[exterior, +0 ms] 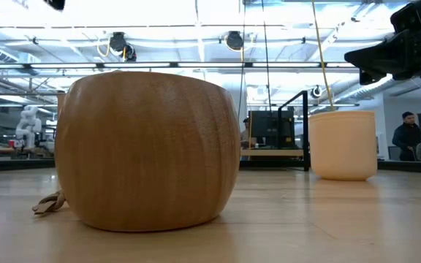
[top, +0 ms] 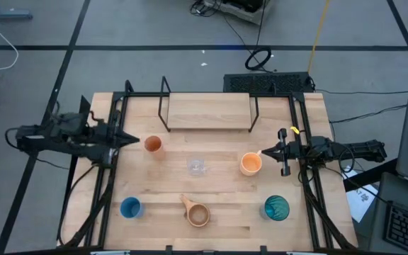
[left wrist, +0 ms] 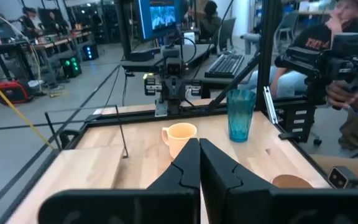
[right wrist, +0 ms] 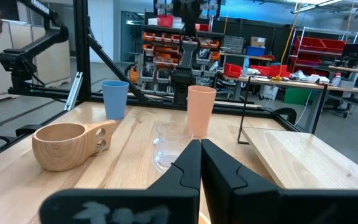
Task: Stack small to large cups/mugs on shelf
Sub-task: Put the light orange cup on the shelf
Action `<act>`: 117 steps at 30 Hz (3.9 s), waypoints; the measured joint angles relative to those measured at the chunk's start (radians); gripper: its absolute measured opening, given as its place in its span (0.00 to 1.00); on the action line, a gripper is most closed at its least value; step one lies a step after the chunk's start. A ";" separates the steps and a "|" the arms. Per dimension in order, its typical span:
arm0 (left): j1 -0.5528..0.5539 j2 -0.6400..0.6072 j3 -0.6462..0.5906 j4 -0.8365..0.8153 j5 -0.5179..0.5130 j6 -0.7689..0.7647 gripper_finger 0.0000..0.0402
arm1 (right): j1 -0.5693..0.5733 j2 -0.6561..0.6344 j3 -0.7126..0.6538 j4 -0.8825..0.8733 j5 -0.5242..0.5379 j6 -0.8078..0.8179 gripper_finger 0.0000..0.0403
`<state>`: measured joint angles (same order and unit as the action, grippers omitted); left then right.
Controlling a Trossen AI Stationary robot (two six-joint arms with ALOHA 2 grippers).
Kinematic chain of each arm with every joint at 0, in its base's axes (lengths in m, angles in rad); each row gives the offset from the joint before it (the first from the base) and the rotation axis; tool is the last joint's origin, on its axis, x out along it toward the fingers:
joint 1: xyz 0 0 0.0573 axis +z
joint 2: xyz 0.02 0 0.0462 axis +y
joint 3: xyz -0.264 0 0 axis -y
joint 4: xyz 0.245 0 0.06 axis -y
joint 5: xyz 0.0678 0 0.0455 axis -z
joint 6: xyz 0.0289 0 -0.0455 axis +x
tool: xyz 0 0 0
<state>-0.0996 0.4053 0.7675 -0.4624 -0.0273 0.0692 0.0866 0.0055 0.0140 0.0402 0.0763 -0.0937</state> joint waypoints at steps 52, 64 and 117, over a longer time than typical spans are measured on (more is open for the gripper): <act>-0.080 0.569 0.649 -0.575 -0.202 0.034 0.02 | 0.000 0.298 0.346 -0.042 0.060 0.166 0.00; -0.080 0.582 0.649 -0.575 -0.210 0.026 0.02 | 0.000 0.670 0.884 -0.414 0.054 0.258 0.00; -0.301 0.761 0.543 -0.715 -0.384 -0.269 0.60 | 0.131 1.027 1.124 -0.549 0.059 0.286 0.00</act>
<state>-0.4004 1.1667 1.3109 -1.1771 -0.4118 -0.2001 0.2180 1.0325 1.1380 -0.5093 0.1352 0.1920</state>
